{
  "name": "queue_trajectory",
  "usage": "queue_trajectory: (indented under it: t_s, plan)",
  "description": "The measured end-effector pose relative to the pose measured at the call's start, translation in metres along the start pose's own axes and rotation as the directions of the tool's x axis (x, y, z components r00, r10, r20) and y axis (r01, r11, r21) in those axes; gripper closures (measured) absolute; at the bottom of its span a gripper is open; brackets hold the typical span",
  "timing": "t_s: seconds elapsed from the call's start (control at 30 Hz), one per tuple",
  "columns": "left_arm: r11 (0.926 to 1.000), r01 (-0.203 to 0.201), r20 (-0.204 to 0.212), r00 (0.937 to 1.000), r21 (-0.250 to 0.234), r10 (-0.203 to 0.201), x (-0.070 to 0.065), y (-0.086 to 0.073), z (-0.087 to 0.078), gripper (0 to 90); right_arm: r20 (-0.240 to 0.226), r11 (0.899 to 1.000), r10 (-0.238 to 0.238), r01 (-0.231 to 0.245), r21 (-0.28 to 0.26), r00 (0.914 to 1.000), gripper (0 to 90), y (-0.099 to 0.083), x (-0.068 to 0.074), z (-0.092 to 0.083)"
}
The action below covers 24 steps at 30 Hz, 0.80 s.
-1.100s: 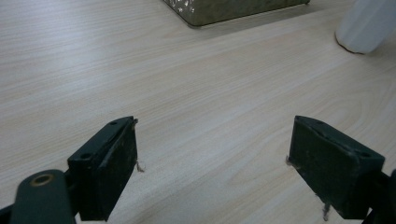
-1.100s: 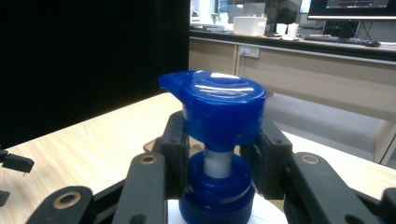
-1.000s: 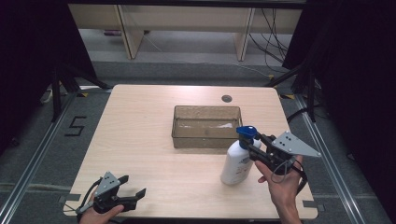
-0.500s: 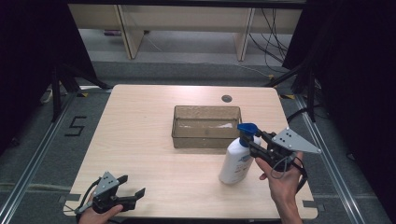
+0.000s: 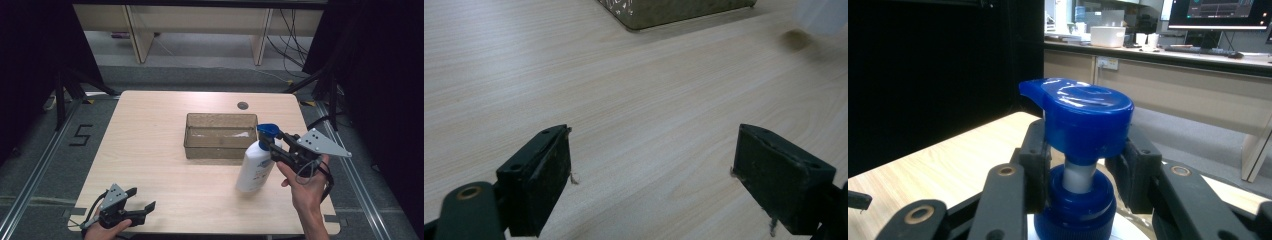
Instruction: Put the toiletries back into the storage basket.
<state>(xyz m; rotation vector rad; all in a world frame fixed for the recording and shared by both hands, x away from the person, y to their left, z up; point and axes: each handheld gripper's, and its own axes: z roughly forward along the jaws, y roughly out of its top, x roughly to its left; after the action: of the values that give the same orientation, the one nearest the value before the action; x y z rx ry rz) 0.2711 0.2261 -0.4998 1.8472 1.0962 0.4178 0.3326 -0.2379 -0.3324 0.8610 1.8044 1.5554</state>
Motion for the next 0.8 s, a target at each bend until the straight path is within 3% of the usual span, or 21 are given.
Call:
queue_trajectory:
  t_s: [0.03, 0.07, 0.17, 0.4, 0.43, 0.47, 0.5, 0.53, 0.63, 0.77, 0.8]
  plan:
    - [1.0000, 0.000, 0.000, 1.0000, -0.001, 0.000, 0.000, 0.000, 0.000, 14.9, -0.007, 0.999, 0.043, -0.043, 0.016, 0.9991, 62.2, 0.001, 0.003, -0.001]
    - [1.0000, 0.000, 0.000, 1.0000, -0.001, 0.000, 0.000, 0.000, 0.000, 14.9, -0.002, 1.000, 0.018, -0.018, 0.006, 0.9998, 62.1, 0.003, 0.001, 0.000]
    - [1.0000, 0.002, 0.005, 1.0000, -0.006, -0.002, 0.000, 0.000, 0.001, 14.9, 0.005, 1.000, 0.010, -0.010, -0.001, 0.9999, 62.2, 0.007, -0.002, 0.001]
    - [1.0000, 0.005, 0.000, 1.0000, -0.001, -0.005, 0.001, 0.000, 0.001, 14.9, -0.005, 0.998, 0.053, -0.053, -0.019, 0.9986, 62.1, 0.018, -0.005, 0.004]
    - [1.0000, 0.005, -0.002, 1.0000, 0.000, -0.005, 0.001, 0.000, 0.001, 14.9, -0.007, 0.999, 0.033, -0.033, -0.031, 0.9994, 62.1, 0.021, -0.007, 0.006]
    - [1.0000, 0.006, -0.002, 1.0000, 0.000, -0.006, 0.001, 0.000, 0.001, 14.9, -0.012, 0.998, 0.052, -0.053, -0.024, 0.9986, 62.2, 0.023, -0.006, 0.006]
    - [1.0000, 0.006, 0.002, 1.0000, -0.002, -0.006, 0.001, 0.000, 0.001, 14.9, -0.010, 0.999, 0.028, -0.029, -0.033, 0.9996, 62.2, 0.027, -0.008, 0.008]
    - [1.0000, 0.008, 0.004, 1.0000, -0.004, -0.008, 0.001, 0.000, 0.001, 14.9, -0.013, 0.999, 0.048, -0.049, -0.025, 0.9988, 62.1, 0.029, -0.006, 0.008]
    - [1.0000, 0.005, 0.009, 0.9999, -0.006, -0.005, 0.001, 0.000, 0.001, 14.9, -0.007, 0.999, 0.026, -0.026, -0.034, 0.9996, 62.2, 0.037, -0.008, 0.011]
    - [0.9999, 0.012, 0.011, 0.9999, -0.010, -0.012, 0.000, 0.000, 0.001, 14.9, -0.012, 0.999, 0.025, -0.025, -0.044, 0.9996, 62.1, 0.046, -0.012, 0.017]
    - [0.9999, 0.010, 0.011, 0.9999, -0.005, -0.010, 0.000, 0.000, 0.001, 14.8, -0.024, 0.998, 0.046, -0.047, -0.041, 0.9986, 62.1, 0.047, -0.011, 0.018]
